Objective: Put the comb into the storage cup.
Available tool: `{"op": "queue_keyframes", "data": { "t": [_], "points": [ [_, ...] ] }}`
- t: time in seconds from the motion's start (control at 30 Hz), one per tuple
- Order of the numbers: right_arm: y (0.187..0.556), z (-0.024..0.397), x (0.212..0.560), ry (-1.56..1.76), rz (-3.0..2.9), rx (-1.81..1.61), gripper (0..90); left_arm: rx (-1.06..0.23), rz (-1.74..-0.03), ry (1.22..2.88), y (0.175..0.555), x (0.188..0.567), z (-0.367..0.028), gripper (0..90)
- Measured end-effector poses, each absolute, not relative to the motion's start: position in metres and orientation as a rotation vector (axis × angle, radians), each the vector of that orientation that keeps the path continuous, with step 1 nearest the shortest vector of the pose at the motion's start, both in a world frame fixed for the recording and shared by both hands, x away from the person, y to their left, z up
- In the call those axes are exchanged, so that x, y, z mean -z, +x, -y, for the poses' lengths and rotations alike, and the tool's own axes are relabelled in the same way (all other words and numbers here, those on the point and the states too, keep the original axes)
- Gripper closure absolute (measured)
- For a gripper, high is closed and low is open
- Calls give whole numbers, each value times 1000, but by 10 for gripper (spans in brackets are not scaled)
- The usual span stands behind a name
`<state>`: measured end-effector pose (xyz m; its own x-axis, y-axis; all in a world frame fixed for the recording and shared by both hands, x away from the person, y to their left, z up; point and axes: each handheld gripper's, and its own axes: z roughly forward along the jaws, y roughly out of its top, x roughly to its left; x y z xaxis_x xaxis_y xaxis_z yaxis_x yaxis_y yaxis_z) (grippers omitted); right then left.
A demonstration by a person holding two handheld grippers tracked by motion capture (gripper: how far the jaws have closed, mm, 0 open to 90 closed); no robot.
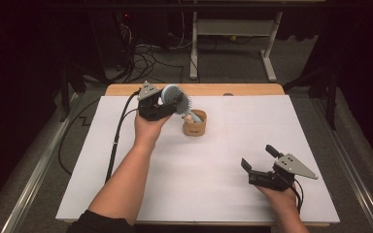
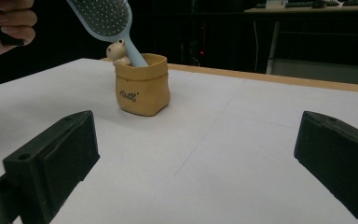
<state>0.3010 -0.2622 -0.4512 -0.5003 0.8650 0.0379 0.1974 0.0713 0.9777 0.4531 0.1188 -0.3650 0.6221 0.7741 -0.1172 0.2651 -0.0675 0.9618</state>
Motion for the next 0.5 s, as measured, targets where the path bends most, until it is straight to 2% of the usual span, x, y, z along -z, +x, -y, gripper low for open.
{"op": "queue_keyframes", "data": {
  "t": [0.5],
  "points": [
    [301,261,452,1060,-1772,-1467,2,-513,-883,1645,454,366,-122,344]
  ]
}}
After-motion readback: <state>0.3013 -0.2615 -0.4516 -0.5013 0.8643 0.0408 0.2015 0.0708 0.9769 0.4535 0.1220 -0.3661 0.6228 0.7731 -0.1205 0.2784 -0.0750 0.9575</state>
